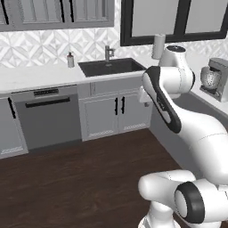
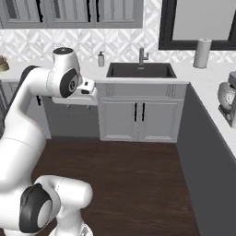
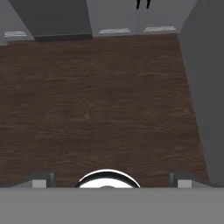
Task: Navigate to the sink.
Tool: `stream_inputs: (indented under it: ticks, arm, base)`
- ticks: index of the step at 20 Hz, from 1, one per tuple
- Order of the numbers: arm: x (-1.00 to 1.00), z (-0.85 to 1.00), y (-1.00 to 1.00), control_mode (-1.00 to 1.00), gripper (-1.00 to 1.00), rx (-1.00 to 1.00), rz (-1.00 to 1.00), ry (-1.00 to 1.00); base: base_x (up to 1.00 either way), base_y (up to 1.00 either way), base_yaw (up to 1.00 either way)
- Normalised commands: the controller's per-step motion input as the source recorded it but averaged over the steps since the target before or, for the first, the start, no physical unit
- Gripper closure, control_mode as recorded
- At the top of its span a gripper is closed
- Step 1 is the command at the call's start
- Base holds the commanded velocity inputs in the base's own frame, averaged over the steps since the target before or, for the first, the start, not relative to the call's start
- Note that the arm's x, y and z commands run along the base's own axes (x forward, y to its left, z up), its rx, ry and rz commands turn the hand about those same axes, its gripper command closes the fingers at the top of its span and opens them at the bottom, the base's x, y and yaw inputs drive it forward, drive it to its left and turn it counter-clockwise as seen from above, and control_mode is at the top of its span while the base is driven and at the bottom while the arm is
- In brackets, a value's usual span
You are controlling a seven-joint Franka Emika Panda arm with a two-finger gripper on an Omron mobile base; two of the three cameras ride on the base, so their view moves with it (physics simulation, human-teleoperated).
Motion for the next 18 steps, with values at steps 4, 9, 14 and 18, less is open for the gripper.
stream_inputs:
  ticks: [4,9,14,18]
  arm:
    - [0.0,0.0,0.0,1.0,-1.0,0.0,0.0,0.0]
    - [0.0,0.0,0.0,1.0,-1.0,0.0,0.0,0.0]
    - [0.0,0.0,0.0,1.0,-1.0,0.0,0.0,0.0]
    - [0.0,0.0,0.0,1.0,-1.0,0.0,0.0,0.0]
  base:
    - [1.0,-0.36,0.27]
    - [1.0,-0.37,0.22]
    - [1.0,-0.24,0.09]
    - [1.0,-0.17,0.01]
